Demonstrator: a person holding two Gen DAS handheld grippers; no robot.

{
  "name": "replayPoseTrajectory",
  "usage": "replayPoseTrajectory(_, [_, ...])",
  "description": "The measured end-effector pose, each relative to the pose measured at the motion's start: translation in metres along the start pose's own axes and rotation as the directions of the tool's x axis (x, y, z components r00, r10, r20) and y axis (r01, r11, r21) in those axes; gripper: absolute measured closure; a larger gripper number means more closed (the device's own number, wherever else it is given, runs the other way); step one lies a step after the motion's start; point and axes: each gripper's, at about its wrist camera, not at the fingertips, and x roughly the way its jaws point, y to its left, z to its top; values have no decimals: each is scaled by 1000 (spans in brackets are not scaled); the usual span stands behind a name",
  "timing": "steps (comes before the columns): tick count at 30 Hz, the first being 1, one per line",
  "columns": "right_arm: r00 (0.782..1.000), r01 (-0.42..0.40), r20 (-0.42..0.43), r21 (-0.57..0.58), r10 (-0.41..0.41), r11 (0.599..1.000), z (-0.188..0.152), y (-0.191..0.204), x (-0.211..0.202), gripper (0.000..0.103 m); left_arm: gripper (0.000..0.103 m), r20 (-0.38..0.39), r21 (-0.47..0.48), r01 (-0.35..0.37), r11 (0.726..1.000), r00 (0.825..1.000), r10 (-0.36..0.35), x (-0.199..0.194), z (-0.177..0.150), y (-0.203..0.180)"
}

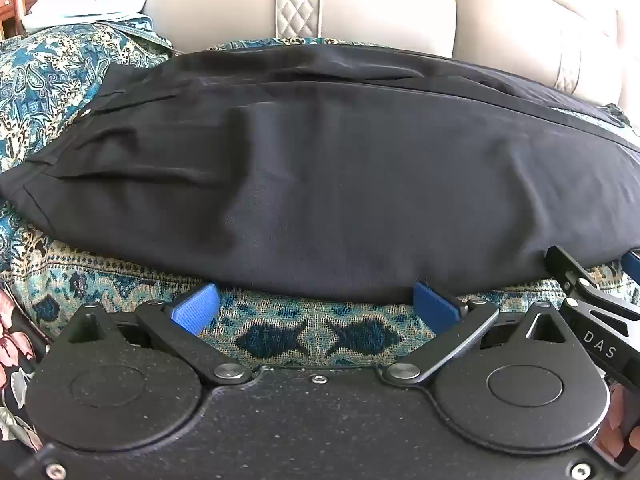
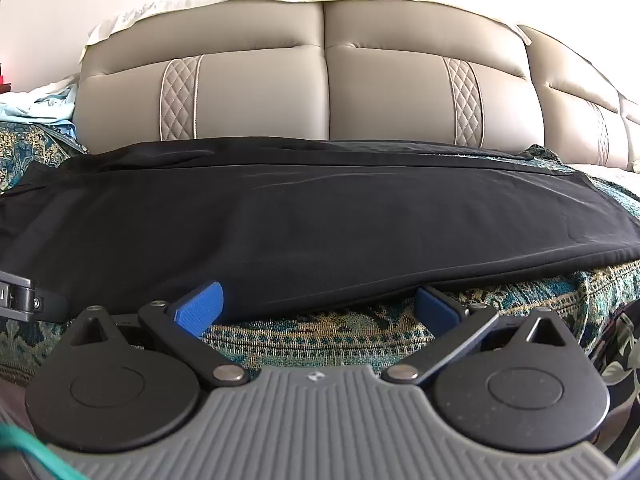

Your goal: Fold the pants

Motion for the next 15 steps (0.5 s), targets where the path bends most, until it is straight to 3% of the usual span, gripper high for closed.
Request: replayPoseTrajectory(15, [1000,0,-1,-2,0,1000,0,0,0,0,0,-5,4,-4,1000,1000,4,0,0,0])
